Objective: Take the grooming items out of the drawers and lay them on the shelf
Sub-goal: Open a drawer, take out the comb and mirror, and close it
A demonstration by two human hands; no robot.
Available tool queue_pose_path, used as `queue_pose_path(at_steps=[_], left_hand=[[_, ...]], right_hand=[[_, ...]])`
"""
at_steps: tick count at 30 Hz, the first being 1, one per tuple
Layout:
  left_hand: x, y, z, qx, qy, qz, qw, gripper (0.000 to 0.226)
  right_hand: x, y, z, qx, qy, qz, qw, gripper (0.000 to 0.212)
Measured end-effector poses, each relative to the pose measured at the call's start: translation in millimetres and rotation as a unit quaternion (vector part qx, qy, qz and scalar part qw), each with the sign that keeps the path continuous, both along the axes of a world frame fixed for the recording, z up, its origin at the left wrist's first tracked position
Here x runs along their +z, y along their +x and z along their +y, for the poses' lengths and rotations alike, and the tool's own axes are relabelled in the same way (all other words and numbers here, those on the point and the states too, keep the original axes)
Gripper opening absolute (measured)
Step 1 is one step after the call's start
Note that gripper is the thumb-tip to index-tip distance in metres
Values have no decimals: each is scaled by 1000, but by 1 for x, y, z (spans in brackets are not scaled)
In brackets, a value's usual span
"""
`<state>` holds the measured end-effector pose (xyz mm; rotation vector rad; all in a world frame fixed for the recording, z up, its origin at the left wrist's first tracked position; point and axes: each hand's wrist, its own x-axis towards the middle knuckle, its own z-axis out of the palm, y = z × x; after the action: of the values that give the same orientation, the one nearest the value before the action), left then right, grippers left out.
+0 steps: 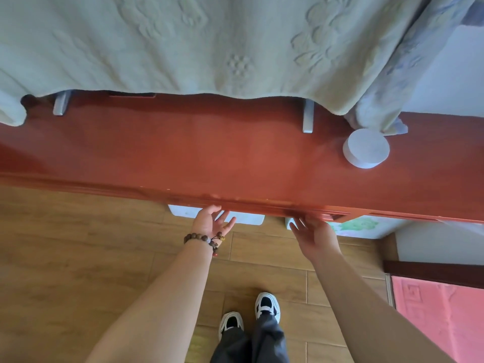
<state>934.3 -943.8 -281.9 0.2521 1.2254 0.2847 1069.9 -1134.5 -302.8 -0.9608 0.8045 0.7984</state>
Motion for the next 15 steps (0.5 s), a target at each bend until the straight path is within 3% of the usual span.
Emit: queue_pose_path(at_steps=[7,12,15], left_hand=[[-6,-33,-13,-7,-15,-4,1000,7],[-6,-82,-40,-10,-29,-3,1000,26],[-2,-108,-56,-5,-42,-3,999,20]], right_hand=[[2,-30,-17,-29,5,9,1000,27],[9,-82,-46,-56,13,4,998,28],[11,-110,-62,-60,19,1,998,27]])
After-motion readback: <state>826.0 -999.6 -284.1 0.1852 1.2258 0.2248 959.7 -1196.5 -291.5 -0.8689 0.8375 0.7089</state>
